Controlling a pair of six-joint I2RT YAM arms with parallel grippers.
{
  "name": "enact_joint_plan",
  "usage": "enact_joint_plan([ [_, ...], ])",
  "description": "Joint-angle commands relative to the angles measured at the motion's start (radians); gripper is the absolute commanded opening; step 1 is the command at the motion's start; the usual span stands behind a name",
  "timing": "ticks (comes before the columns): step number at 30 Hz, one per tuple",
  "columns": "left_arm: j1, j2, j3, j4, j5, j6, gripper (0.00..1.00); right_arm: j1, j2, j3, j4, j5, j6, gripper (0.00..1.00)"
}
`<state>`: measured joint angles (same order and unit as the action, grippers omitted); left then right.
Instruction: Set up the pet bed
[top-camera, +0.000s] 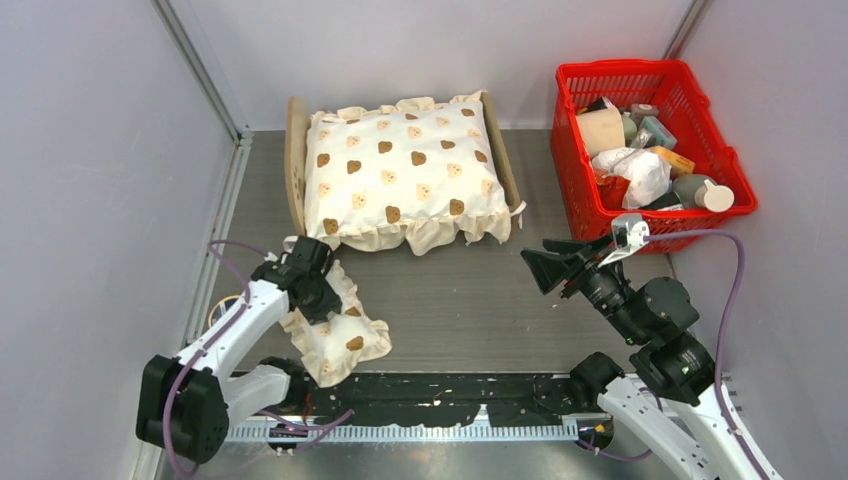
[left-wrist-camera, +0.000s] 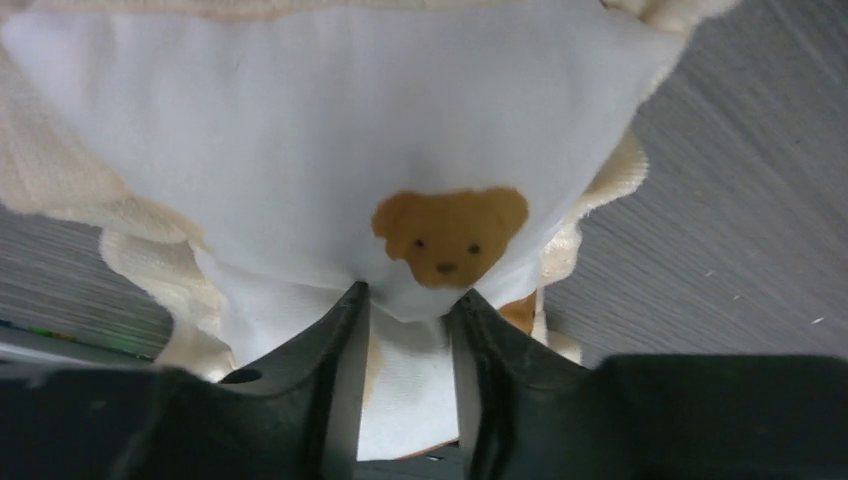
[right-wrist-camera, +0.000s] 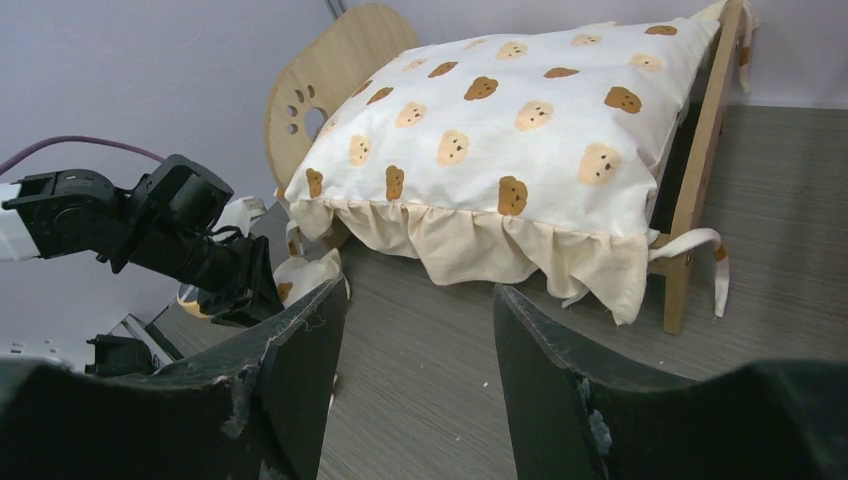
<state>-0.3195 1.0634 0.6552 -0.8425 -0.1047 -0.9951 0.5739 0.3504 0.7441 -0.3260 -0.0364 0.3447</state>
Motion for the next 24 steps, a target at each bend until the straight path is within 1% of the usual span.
enact_joint_plan([
  [1,-0.02,-0.015,-0.061,0.007,0.03,-0.055,0.26,-0.002,-0.013,0.055,0.002,0.018,-0.026,0.62],
  [2,-0.023,-0.039,-0.081,0.016,0.031,-0.072,0.1,-0.001,-0.014,0.057,-0.001,0.021,-0.026,0.62],
  [3,-0.026,-0.07,-0.096,0.017,0.028,-0.082,0.0,-0.001,-0.018,0.061,-0.004,0.025,-0.027,0.62],
  [6,-0.044,-0.193,-0.086,-0.022,-0.029,-0.092,0.0,-0.002,-0.025,0.076,-0.01,0.028,-0.018,0.62],
  [9,-0.074,-0.298,-0.014,-0.077,-0.118,-0.061,0.0,-0.002,-0.037,0.081,-0.017,0.033,-0.012,0.61],
  [11,-0.084,-0.336,0.076,-0.103,-0.142,-0.006,0.0,-0.002,-0.043,0.081,-0.019,0.033,-0.006,0.61],
  [14,-0.114,-0.357,0.219,-0.119,-0.12,0.108,0.0,-0.001,-0.044,0.086,-0.022,0.033,-0.002,0.61],
  [15,-0.124,-0.359,0.268,-0.113,-0.117,0.126,0.0,-0.002,-0.043,0.088,-0.024,0.033,-0.001,0.61],
  [17,-0.128,-0.34,0.364,-0.09,-0.073,0.188,0.0,-0.002,-0.04,0.091,-0.025,0.033,-0.004,0.61],
  [20,-0.128,-0.223,0.535,-0.082,-0.013,0.287,0.0,-0.002,-0.03,0.105,-0.035,0.033,-0.014,0.61],
  [22,-0.128,-0.107,0.67,-0.1,0.021,0.363,0.0,-0.002,-0.022,0.112,-0.04,0.033,-0.023,0.61],
  [24,-0.127,0.036,0.86,-0.162,0.02,0.484,0.0,-0.002,-0.016,0.117,-0.042,0.033,-0.03,0.61],
])
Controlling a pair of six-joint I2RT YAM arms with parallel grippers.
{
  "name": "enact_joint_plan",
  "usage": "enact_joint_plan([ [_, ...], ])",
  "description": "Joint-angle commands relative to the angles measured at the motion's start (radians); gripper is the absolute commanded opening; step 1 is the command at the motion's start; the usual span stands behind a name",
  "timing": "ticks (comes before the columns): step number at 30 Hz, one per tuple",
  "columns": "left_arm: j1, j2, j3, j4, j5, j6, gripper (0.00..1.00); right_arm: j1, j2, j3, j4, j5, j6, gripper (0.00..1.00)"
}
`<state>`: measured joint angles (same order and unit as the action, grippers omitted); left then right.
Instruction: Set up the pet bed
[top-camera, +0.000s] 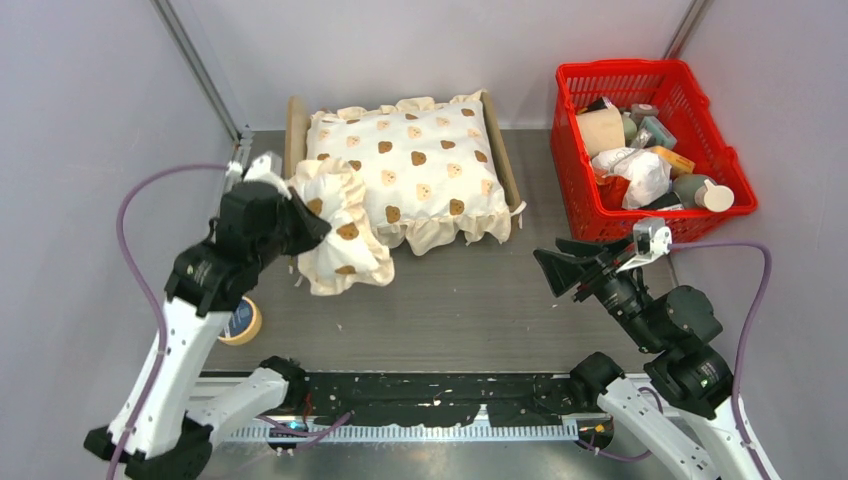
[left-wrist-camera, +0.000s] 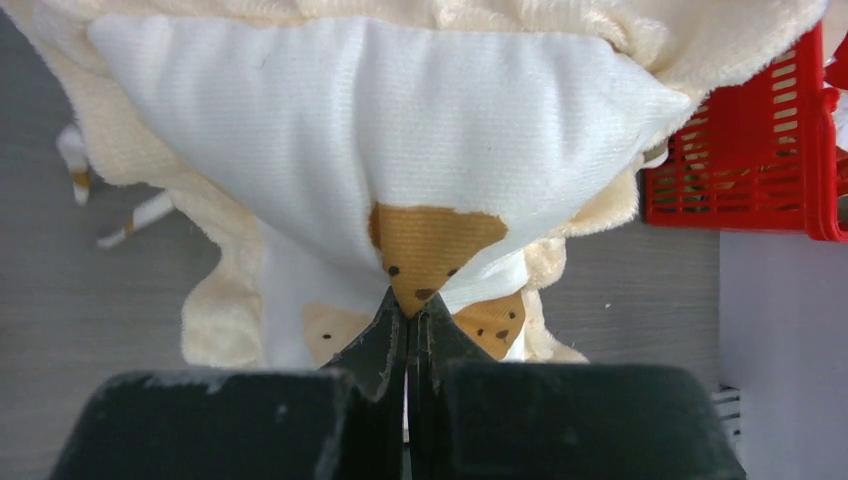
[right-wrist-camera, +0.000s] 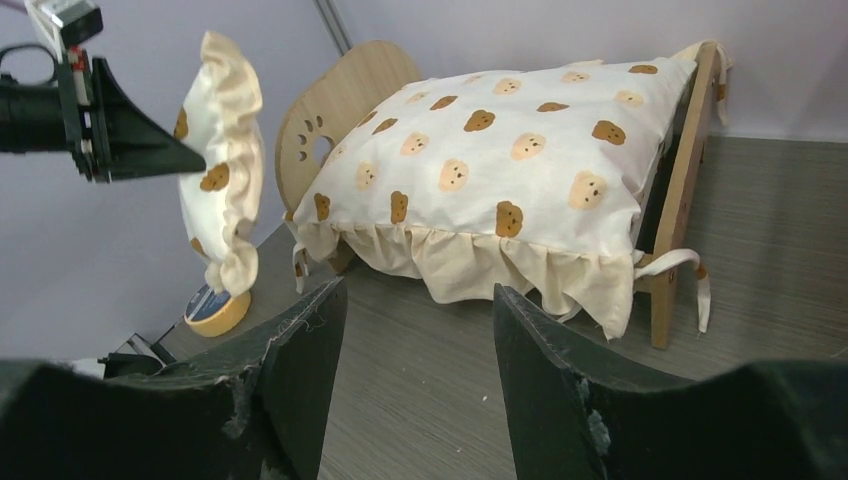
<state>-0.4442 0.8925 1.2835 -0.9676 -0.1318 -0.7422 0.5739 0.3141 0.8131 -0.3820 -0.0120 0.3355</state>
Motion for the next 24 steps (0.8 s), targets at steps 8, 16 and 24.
enact_joint_plan([
  [8,0.143,0.759,1.012,-0.354,0.136,0.44,0.0,-0.003,0.051,0.061,0.006,0.047,-0.029,0.61],
  [16,0.297,0.939,1.061,-0.322,0.359,0.453,0.0,-0.001,0.064,0.086,-0.032,0.066,-0.04,0.62],
  [24,0.366,1.052,1.059,-0.289,0.434,0.473,0.0,-0.001,0.069,0.068,-0.031,0.08,-0.039,0.62],
])
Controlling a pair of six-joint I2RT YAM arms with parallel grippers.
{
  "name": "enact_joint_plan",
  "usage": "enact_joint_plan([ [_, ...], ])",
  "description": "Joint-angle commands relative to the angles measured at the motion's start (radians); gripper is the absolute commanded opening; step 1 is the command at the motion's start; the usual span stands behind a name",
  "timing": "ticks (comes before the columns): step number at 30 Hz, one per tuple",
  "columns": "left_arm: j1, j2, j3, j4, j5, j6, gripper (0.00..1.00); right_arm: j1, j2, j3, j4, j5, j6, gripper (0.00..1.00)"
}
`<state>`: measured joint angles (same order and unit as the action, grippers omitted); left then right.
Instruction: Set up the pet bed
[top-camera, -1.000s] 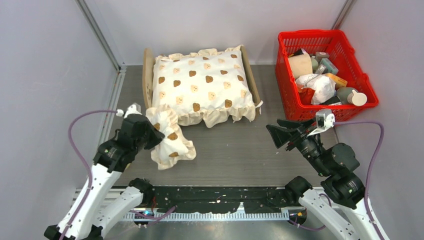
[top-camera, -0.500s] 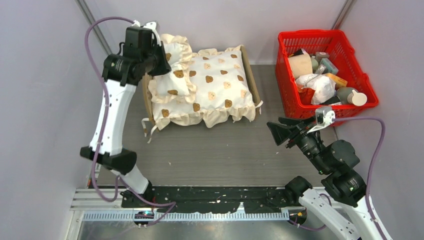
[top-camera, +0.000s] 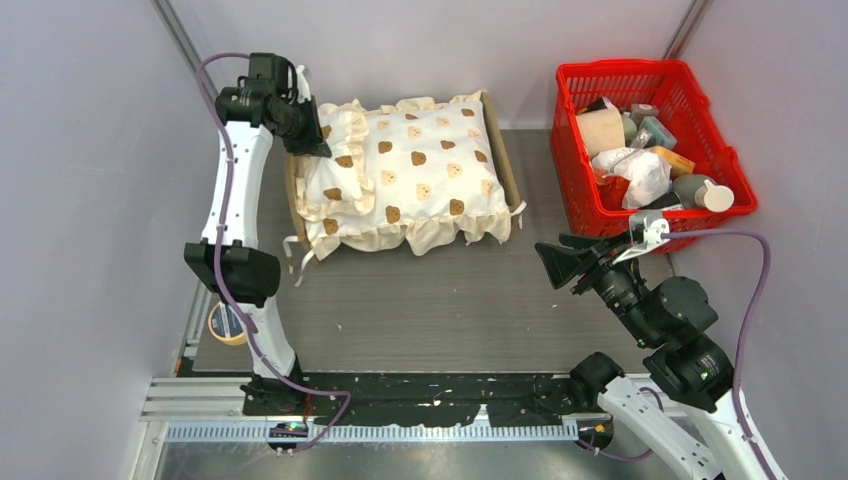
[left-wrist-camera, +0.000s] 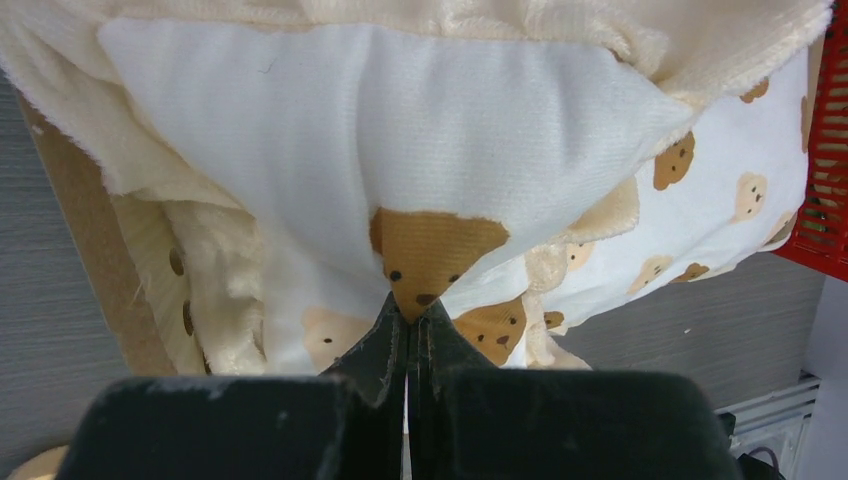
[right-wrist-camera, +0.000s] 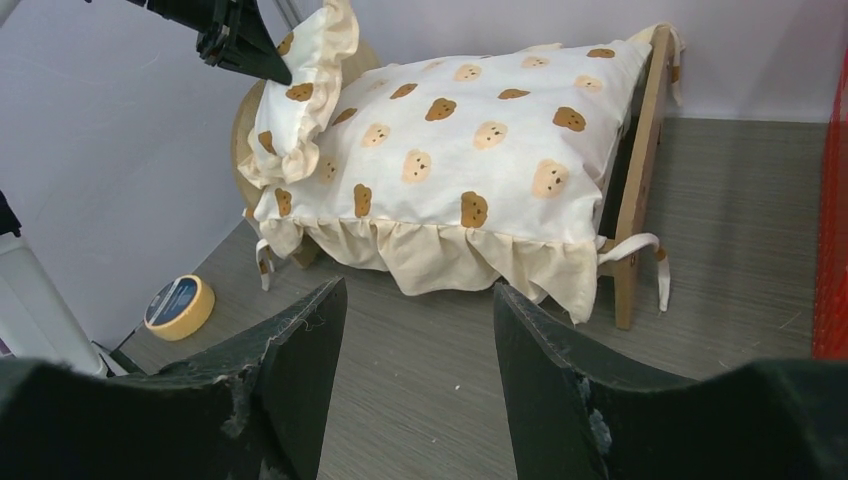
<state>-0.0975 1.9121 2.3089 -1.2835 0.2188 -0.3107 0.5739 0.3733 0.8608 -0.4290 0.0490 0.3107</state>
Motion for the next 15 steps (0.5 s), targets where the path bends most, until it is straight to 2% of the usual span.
enact_joint_plan([
  [1,0.021,0.043,0.042,0.031,0.091,0.047,0.0,-0.001,0.013,0.018,0.017,0.02,-0.014,0.62],
  [4,0.029,0.078,0.076,0.043,0.09,0.065,0.08,-0.002,0.022,0.013,0.029,0.017,-0.011,0.62],
  [7,0.033,0.097,0.085,0.078,0.095,0.081,0.29,-0.002,0.033,0.014,0.037,0.009,-0.005,0.62],
  [9,0.032,0.087,0.088,0.09,0.105,0.089,0.59,-0.001,0.043,0.019,0.028,0.004,-0.005,0.62],
  [11,0.032,0.057,0.076,0.109,0.106,0.082,0.75,-0.002,0.053,0.03,-0.003,0.008,-0.008,0.64],
  [12,0.032,0.018,0.062,0.126,0.115,0.075,0.95,-0.002,0.058,0.034,-0.016,0.015,-0.017,0.68],
  [13,0.03,-0.015,0.041,0.154,0.135,0.07,0.99,-0.002,0.066,0.042,-0.049,0.019,-0.025,0.72],
  [15,0.025,-0.095,-0.003,0.203,0.172,0.055,1.0,-0.002,0.079,0.055,-0.107,0.042,-0.054,0.84],
])
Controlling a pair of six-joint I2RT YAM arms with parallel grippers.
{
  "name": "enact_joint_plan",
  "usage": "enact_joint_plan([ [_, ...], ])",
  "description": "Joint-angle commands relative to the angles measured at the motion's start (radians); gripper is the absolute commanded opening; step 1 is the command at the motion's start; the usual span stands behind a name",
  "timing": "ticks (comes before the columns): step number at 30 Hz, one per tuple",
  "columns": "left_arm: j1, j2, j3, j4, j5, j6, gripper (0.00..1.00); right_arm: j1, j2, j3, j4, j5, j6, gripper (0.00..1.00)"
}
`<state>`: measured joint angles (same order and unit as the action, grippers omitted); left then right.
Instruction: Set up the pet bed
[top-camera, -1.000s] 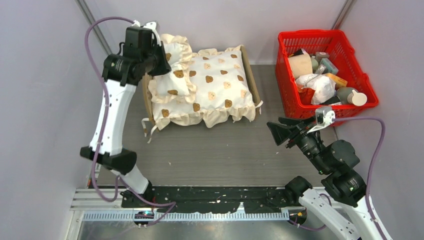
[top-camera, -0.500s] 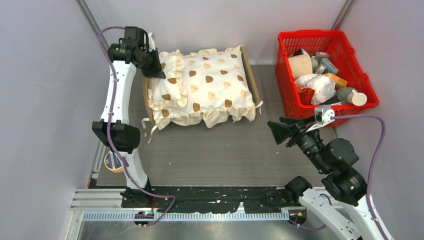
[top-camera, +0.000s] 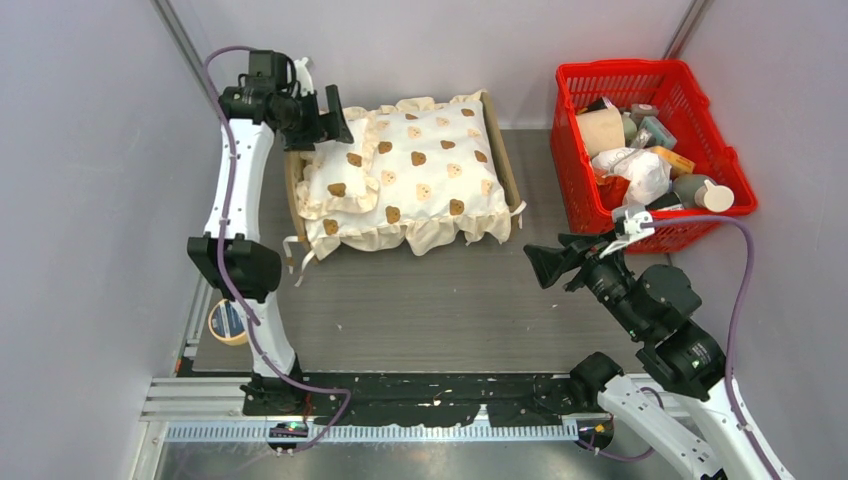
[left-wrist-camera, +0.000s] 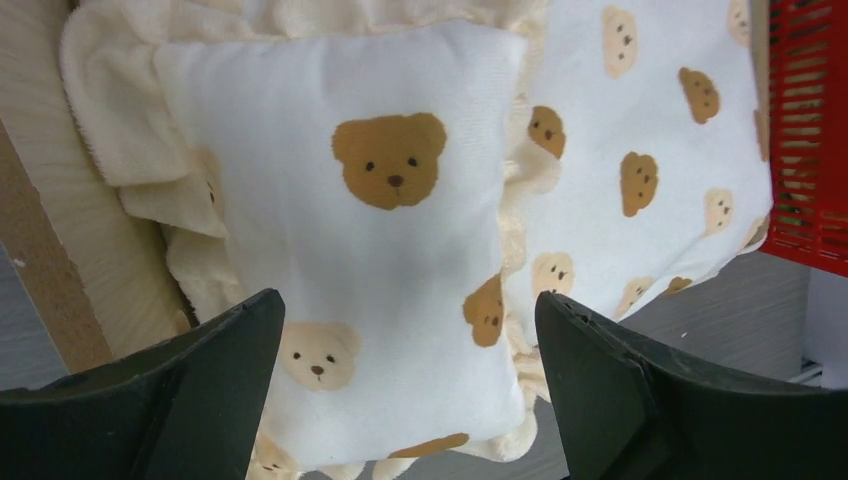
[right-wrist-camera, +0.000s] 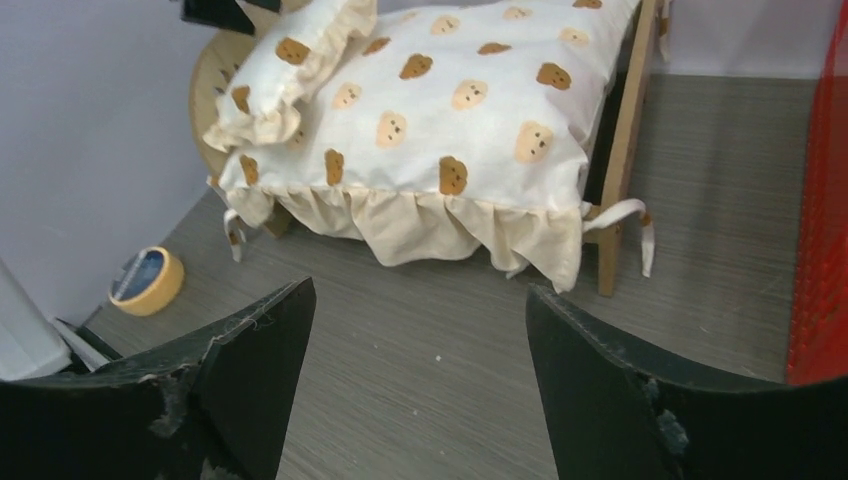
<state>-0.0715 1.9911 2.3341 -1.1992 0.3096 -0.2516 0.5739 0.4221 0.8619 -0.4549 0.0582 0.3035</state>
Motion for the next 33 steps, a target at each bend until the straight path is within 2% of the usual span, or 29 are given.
enact_joint_plan([
  [1,-0.005,-0.21,-0.05,0.136,0.09,-0.008,0.99,-0.002,0.037,0.059,-0.1,0.051,-0.063,0.91],
  [2,-0.012,-0.254,-0.073,0.148,0.093,-0.013,0.99,-0.002,0.047,0.071,-0.134,0.06,-0.07,0.98],
  [5,-0.058,-0.403,-0.215,0.204,0.097,-0.025,0.99,-0.002,0.064,0.099,-0.197,0.147,-0.077,0.96],
  [10,-0.169,-0.767,-0.609,0.454,0.122,-0.04,0.99,-0.002,0.038,0.149,-0.252,0.276,-0.04,0.95],
  [13,-0.204,-0.977,-0.859,0.623,0.16,-0.075,1.0,-0.002,0.007,0.18,-0.272,0.28,-0.039,0.96],
  [17,-0.212,-1.202,-1.091,0.718,0.208,-0.044,1.0,-0.002,-0.033,0.201,-0.288,0.262,-0.03,0.95],
  [21,-0.212,-1.37,-1.242,0.751,0.248,-0.016,0.99,-0.002,-0.084,0.183,-0.276,0.257,0.0,0.95],
  [25,-0.212,-1.48,-1.357,0.751,0.228,-0.018,0.99,-0.002,-0.123,0.16,-0.275,0.285,0.015,0.95],
  [33,-0.212,-1.532,-1.401,0.742,0.217,-0.011,0.99,-0.002,-0.141,0.149,-0.271,0.307,0.025,0.96],
])
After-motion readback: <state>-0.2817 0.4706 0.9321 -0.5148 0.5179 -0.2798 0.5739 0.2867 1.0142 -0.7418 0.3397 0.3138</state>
